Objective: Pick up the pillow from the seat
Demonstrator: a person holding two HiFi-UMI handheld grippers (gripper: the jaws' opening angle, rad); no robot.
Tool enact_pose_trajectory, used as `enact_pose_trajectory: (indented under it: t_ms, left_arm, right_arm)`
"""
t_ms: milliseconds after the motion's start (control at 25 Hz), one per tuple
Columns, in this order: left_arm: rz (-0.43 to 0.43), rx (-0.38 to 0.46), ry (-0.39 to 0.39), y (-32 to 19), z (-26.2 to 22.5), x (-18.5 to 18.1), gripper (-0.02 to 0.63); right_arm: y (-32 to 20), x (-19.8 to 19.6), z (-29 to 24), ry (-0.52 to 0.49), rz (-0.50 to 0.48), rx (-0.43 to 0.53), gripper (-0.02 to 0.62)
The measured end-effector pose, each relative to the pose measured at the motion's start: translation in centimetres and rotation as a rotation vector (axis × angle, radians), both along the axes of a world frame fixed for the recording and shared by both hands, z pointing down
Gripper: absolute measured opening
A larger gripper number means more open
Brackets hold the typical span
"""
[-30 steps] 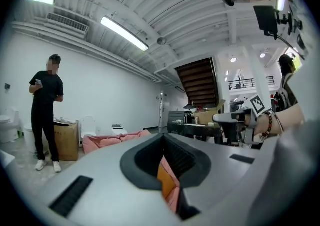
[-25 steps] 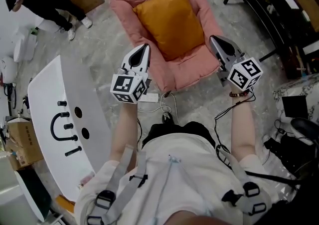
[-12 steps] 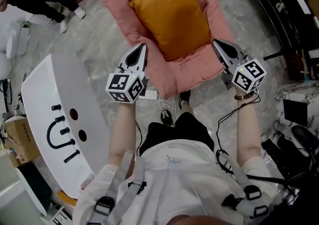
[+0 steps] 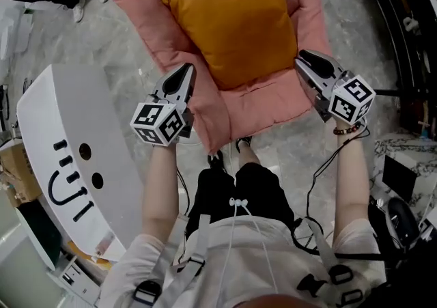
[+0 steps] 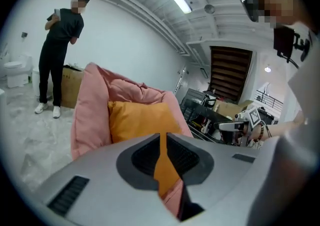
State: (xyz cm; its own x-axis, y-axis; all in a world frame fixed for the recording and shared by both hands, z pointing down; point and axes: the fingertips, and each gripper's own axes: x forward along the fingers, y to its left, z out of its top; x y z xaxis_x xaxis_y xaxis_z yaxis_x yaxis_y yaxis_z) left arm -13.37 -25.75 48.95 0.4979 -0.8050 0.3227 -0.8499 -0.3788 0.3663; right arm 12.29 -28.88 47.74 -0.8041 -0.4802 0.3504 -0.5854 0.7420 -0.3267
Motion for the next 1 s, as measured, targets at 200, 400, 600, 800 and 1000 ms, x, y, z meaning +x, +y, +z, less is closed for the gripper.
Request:
enact_pose_trajectory:
  t_ms: [200,400,600,800,1000]
  left_arm:
    - [0.009,-0.084,0.027,-2.2,5.0,1.1,0.170]
    - [0.043,-0.175,0.071,-4.4,9.3,1.9,0.376]
    - [0.069,-0.291,0.062,-6.1,13.6,2.6,0.506]
    - [0.108,-0.336,0.057,-7.8,16.6,3.1,0.538]
    - [0.125,-0.359,0.035,-10.0,18.8,3.7,0.549]
  right_arm:
    - [-3.5,-0.1,6.0,0.023,-0.094,-0.088,0.256]
    - [-6.7,-0.7,10.4,0.061,-0.162,-0.129,0.341]
    - [-11.2,0.7,13.8,0.100,-0.130,-0.161,0.419]
    - [-15.5,1.4,16.2,0.111,-0.138,-0.184,0.433]
    - [-16.8,0.0,19.2,0.148,-0.237,-0.221,0.434]
